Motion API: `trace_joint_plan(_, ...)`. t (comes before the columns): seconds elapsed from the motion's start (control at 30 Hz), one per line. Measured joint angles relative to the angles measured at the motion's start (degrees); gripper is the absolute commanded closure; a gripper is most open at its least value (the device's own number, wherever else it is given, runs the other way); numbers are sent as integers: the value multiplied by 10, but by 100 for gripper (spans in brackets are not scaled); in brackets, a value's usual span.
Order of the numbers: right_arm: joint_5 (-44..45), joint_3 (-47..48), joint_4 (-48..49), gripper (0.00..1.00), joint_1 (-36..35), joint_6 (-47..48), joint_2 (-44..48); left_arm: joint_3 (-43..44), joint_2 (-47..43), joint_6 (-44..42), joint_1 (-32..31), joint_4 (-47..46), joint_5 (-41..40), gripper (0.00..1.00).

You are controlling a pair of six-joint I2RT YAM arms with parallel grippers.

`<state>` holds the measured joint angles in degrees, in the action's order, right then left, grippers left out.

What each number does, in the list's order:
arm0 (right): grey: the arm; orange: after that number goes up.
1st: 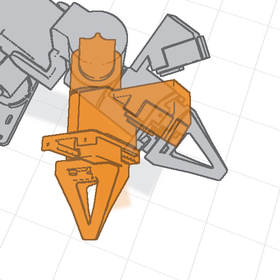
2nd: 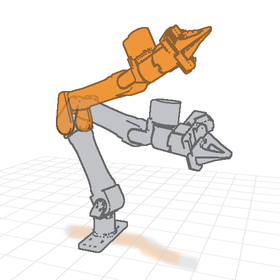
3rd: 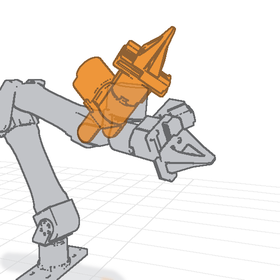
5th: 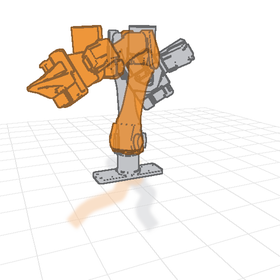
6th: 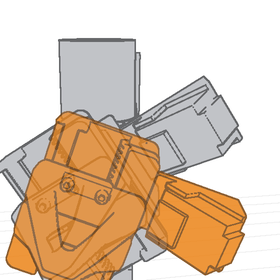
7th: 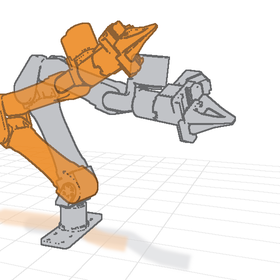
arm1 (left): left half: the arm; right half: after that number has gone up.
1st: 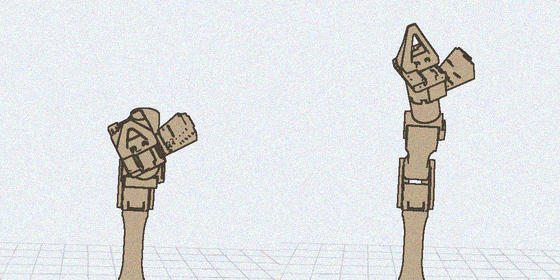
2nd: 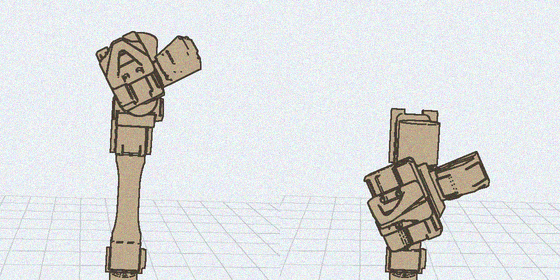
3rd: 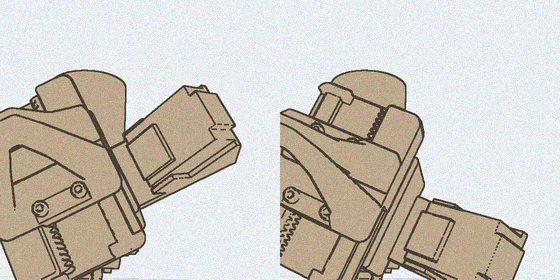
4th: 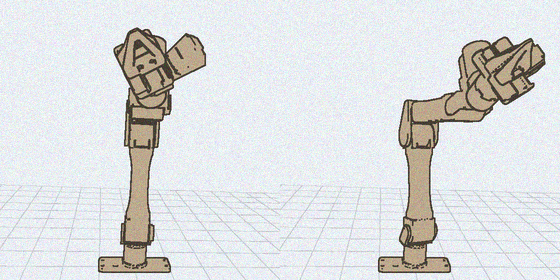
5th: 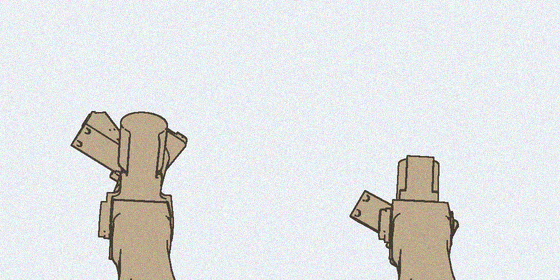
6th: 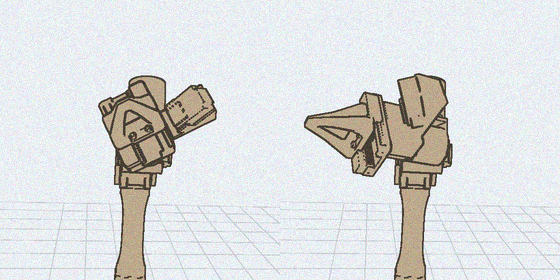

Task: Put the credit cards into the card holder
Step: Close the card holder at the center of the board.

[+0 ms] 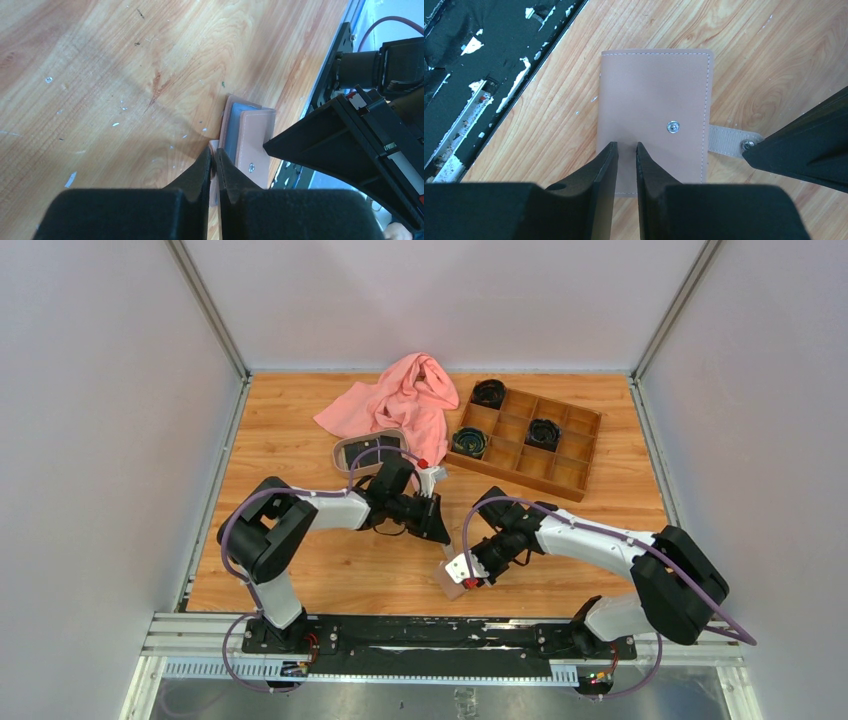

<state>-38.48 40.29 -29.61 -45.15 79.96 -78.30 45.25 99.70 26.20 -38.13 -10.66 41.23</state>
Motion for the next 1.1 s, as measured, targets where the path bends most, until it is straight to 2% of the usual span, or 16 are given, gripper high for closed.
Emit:
trace_joint_plan(0.1, 0, 0, 0, 78, 0, 0, 0, 0, 0, 0, 2, 0, 2, 94)
trace_joint_plan(0.3, 0, 0, 0, 78, 0, 0, 0, -2, 0, 2, 2, 0, 4, 83)
trace_joint_plan(1.1, 3, 1, 0, 77, -2, 0, 0, -19, 0, 26, 13, -27, 14, 86)
